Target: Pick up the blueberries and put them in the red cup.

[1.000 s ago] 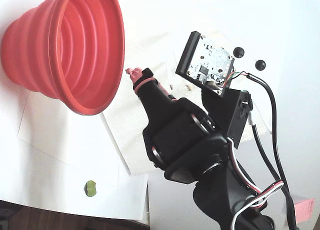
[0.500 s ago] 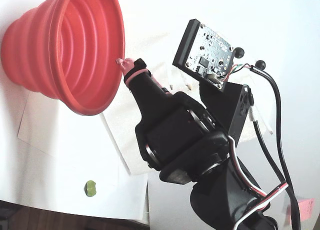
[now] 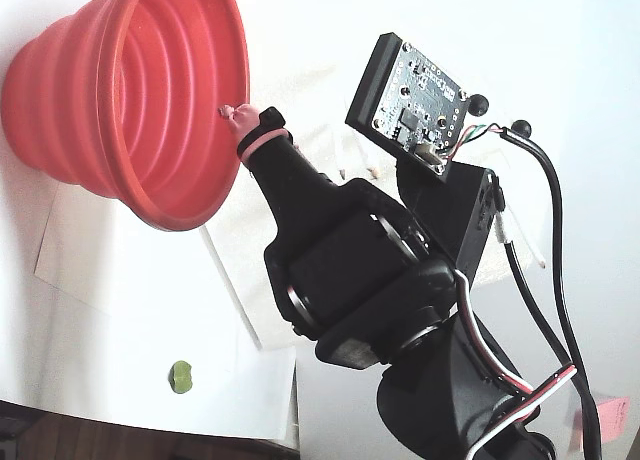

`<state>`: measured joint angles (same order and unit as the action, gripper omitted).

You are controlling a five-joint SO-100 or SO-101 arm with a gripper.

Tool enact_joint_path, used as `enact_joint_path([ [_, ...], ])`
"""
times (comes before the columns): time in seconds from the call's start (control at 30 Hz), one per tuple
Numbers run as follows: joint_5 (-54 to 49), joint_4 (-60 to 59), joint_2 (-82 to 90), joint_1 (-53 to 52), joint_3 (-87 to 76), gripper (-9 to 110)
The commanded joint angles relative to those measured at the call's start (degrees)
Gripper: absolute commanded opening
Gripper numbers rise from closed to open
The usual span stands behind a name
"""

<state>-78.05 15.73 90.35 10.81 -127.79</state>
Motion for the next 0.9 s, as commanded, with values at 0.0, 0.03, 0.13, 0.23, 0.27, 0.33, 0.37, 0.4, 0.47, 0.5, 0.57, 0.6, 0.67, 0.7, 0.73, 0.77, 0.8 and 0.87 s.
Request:
enact_joint_path([
  [0.0, -0.3, -0.4, 6.5, -1.2, 0.7, 18],
  [0.03, -0.5, -0.8, 7.0, -1.4, 0.5, 17],
  [0.13, -1.0, -2.2, 8.3, -2.2, 0.3, 17],
  [0.23, -1.5, -3.1, 9.4, -3.2, 0.1, 17],
  [0.27, -1.8, -3.1, 9.7, -3.3, -0.1, 17],
  [0.33, -2.2, -3.1, 10.5, -4.0, -0.6, 17],
  [0.37, -2.5, -3.1, 10.8, -4.2, -0.8, 17],
  [0.4, -2.6, -3.1, 11.1, -4.6, -1.1, 16],
  [0.47, -3.1, -3.1, 11.8, -5.1, -1.6, 16],
  [0.5, -3.4, -3.1, 12.2, -5.4, -1.8, 16],
  [0.57, -3.9, -3.2, 12.8, -6.0, -2.1, 16],
  [0.6, -4.1, -3.6, 13.1, -6.3, -2.1, 16],
  [0.67, -4.4, -4.3, 13.9, -7.0, -2.3, 16],
  [0.7, -4.7, -4.7, 14.2, -7.4, -2.4, 16],
  [0.73, -5.1, -4.8, 14.6, -7.7, -2.6, 16],
  [0.77, -5.4, -4.8, 15.0, -8.2, -2.9, 15],
  [0.8, -5.7, -4.9, 15.5, -8.5, -3.3, 15],
  [0.87, -6.3, -5.0, 16.0, -9.1, -3.7, 15],
])
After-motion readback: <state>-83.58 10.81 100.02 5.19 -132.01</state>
